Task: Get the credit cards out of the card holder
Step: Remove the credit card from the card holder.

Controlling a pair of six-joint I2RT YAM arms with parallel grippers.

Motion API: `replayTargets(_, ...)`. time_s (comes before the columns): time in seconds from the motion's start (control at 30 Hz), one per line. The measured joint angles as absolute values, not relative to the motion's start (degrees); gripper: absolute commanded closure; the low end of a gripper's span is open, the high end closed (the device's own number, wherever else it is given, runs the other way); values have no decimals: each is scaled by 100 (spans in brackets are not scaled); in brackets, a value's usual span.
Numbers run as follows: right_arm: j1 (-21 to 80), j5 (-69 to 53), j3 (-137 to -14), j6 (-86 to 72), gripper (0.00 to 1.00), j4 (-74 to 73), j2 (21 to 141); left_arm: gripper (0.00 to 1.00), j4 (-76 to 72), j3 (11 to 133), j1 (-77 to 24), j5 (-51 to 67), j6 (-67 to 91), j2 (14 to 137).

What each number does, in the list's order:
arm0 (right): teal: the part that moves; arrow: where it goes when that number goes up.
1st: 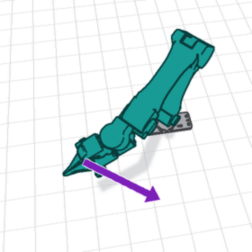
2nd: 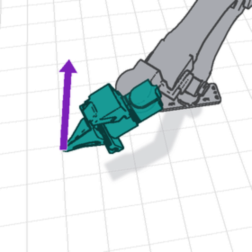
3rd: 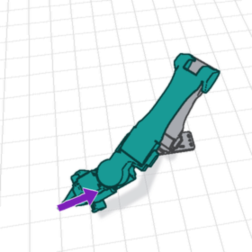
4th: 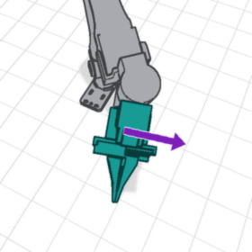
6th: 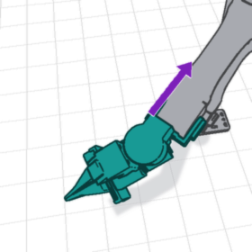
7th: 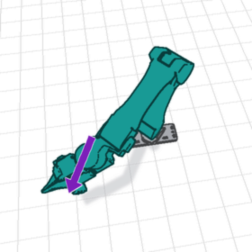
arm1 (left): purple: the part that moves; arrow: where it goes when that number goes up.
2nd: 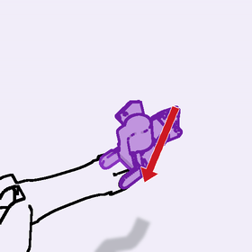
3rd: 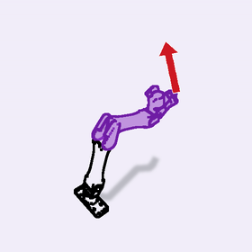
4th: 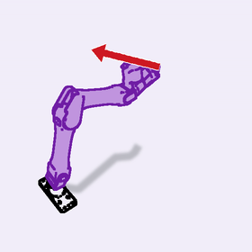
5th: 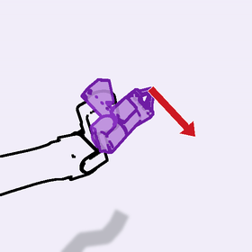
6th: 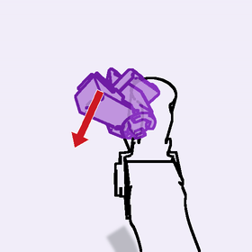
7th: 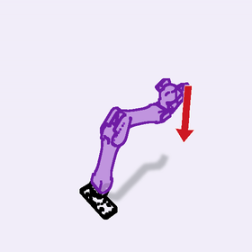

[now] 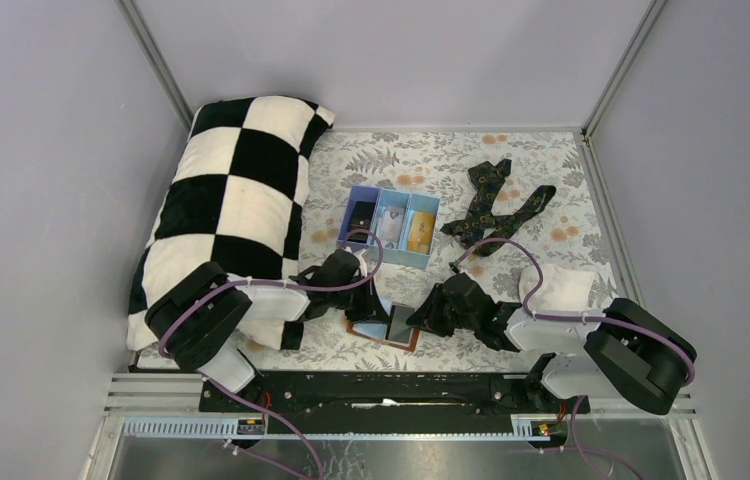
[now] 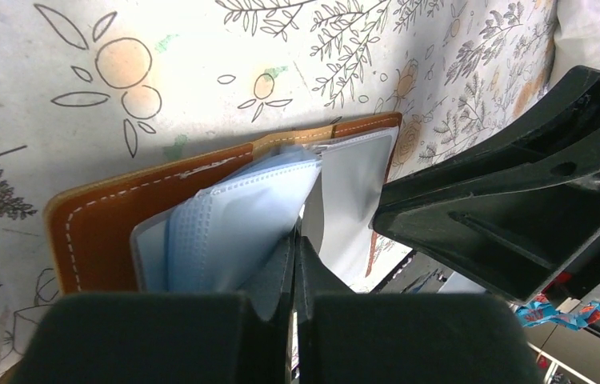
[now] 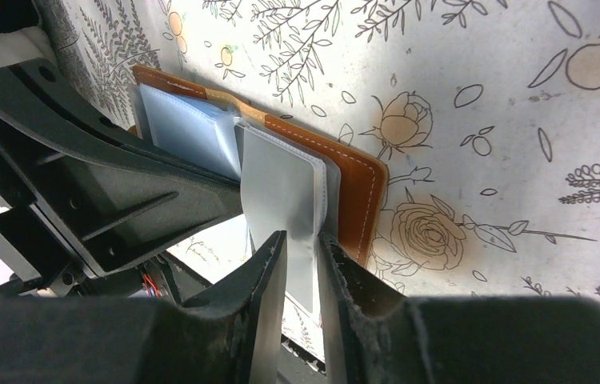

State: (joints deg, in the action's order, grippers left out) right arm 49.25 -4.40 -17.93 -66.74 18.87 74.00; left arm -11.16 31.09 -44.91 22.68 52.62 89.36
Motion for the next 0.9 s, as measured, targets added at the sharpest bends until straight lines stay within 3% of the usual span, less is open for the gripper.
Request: replayTargets(0.9,4952,-401,-1778,-6670,72,1253,6976,100,-976,2652,-4362,2025,5402,8132)
